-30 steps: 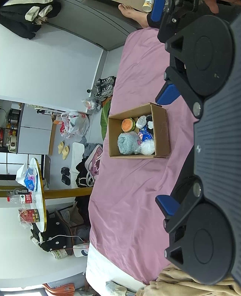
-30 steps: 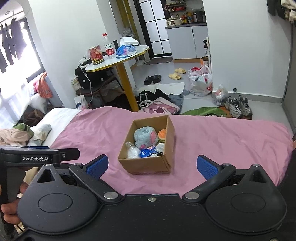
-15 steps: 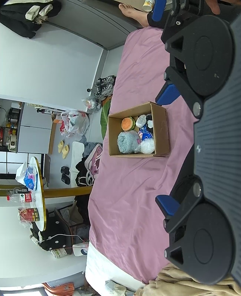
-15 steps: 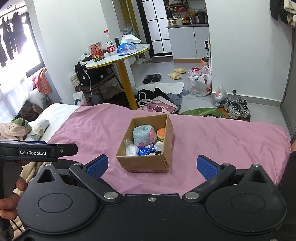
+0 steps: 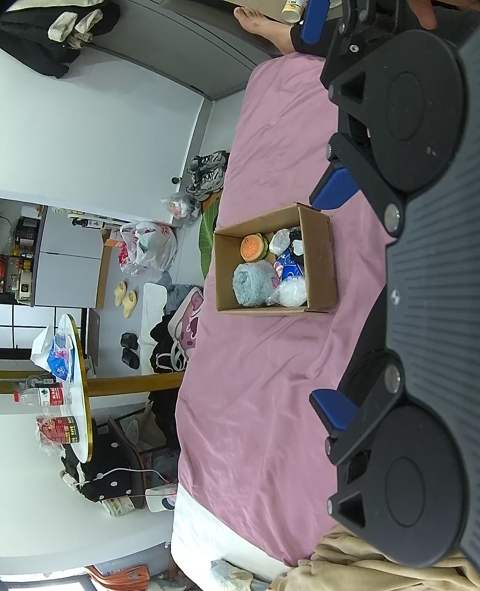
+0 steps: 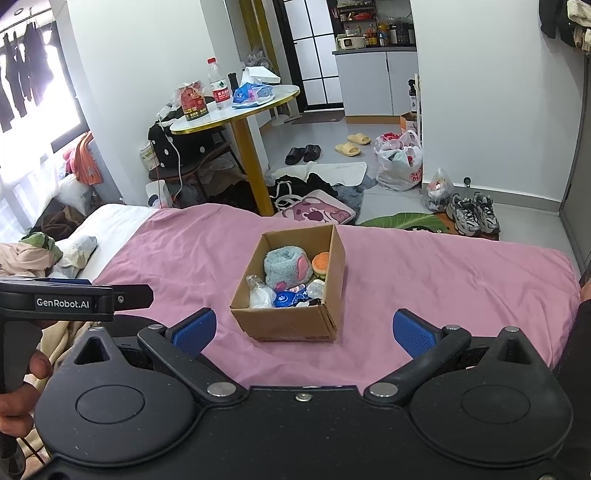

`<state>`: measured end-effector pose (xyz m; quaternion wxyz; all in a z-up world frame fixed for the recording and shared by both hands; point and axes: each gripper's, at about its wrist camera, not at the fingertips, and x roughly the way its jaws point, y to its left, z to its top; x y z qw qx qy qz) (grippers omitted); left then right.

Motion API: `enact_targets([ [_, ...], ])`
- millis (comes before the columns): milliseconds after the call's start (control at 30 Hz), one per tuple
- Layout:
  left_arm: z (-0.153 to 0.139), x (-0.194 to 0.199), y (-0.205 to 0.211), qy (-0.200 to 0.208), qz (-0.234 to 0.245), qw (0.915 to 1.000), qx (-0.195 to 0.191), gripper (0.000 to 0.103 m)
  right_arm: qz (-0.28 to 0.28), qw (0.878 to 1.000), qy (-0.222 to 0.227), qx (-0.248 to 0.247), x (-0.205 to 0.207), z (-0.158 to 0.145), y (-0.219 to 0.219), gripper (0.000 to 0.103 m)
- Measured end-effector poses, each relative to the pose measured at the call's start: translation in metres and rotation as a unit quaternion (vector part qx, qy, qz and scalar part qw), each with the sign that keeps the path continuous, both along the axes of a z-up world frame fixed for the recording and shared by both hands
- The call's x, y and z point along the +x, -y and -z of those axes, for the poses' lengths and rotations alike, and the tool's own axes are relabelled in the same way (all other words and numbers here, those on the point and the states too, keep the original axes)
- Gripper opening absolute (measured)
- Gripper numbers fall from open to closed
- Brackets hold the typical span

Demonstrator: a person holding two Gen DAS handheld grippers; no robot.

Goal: Organize soft objects

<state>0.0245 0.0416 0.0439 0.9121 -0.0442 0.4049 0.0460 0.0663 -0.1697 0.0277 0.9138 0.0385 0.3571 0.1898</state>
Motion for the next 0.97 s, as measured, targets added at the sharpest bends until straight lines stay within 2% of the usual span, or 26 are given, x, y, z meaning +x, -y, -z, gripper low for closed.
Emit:
enact_targets([
  [967,-0.0038,-0.0036,0.0040,0.015,0.012,0.9997,0.018,0.103,0.000,1.000,0.013,-0.002,0.0007,-0.0027,-0.0016,0.103],
])
